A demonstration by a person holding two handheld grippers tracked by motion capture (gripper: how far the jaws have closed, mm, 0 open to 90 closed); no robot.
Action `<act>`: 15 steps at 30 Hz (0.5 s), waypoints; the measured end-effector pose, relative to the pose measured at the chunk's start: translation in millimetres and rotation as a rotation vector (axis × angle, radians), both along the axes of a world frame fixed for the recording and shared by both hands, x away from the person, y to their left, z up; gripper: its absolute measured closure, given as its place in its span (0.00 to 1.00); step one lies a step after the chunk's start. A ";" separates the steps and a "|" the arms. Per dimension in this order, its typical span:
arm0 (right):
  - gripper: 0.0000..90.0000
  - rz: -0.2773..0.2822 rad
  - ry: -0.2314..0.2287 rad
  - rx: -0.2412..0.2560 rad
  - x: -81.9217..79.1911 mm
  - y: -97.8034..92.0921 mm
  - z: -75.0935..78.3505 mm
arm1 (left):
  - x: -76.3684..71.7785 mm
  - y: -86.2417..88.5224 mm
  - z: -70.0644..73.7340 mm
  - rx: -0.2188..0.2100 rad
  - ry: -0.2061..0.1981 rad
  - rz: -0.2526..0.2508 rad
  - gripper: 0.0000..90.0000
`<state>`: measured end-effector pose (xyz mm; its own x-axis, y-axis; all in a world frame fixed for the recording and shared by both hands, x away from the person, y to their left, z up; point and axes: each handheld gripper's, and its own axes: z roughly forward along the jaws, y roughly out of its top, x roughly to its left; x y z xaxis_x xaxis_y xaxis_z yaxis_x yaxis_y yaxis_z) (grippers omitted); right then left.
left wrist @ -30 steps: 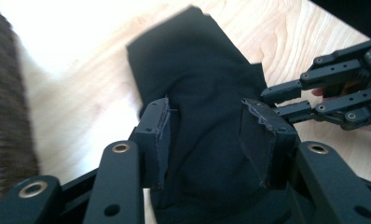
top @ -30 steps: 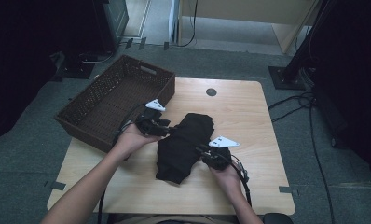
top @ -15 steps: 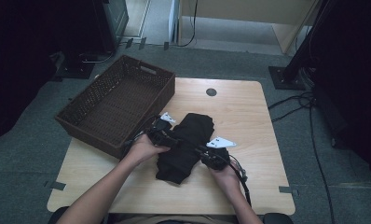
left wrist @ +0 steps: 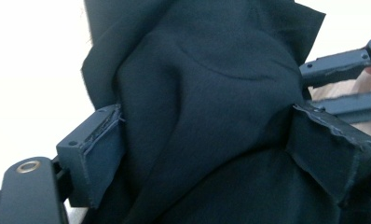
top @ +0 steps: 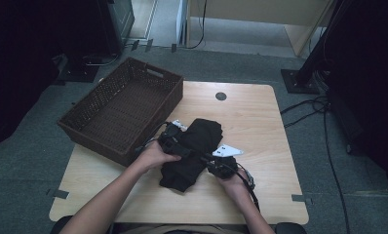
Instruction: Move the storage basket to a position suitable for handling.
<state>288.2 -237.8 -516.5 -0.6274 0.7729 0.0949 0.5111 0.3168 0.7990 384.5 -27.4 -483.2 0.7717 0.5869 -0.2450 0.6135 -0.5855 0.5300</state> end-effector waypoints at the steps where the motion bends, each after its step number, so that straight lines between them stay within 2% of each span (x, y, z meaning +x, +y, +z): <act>1: 0.81 0.002 -0.006 0.001 1.3 1.4 -0.7 | 1.8 0.4 -0.1 0.004 -0.001 0.002 0.12; 4: 0.81 -0.003 -0.024 0.019 5.4 1.9 -3.7 | 7.0 2.3 -0.9 -0.002 0.007 0.016 0.12; 6: 0.80 -0.010 -0.018 0.025 6.5 2.3 -2.8 | 8.6 2.7 -0.8 0.000 0.010 0.016 0.12; 9: 0.70 -0.009 -0.020 -0.005 4.2 1.9 1.7 | 9.2 3.0 0.1 0.000 0.007 0.015 0.13; 11: 0.63 -0.009 -0.005 0.005 3.1 0.4 2.4 | 10.7 2.4 1.5 0.007 0.004 0.006 0.13; 15: 0.58 0.019 0.008 0.011 2.5 0.2 1.2 | 14.7 -0.2 1.6 0.008 0.007 0.002 0.14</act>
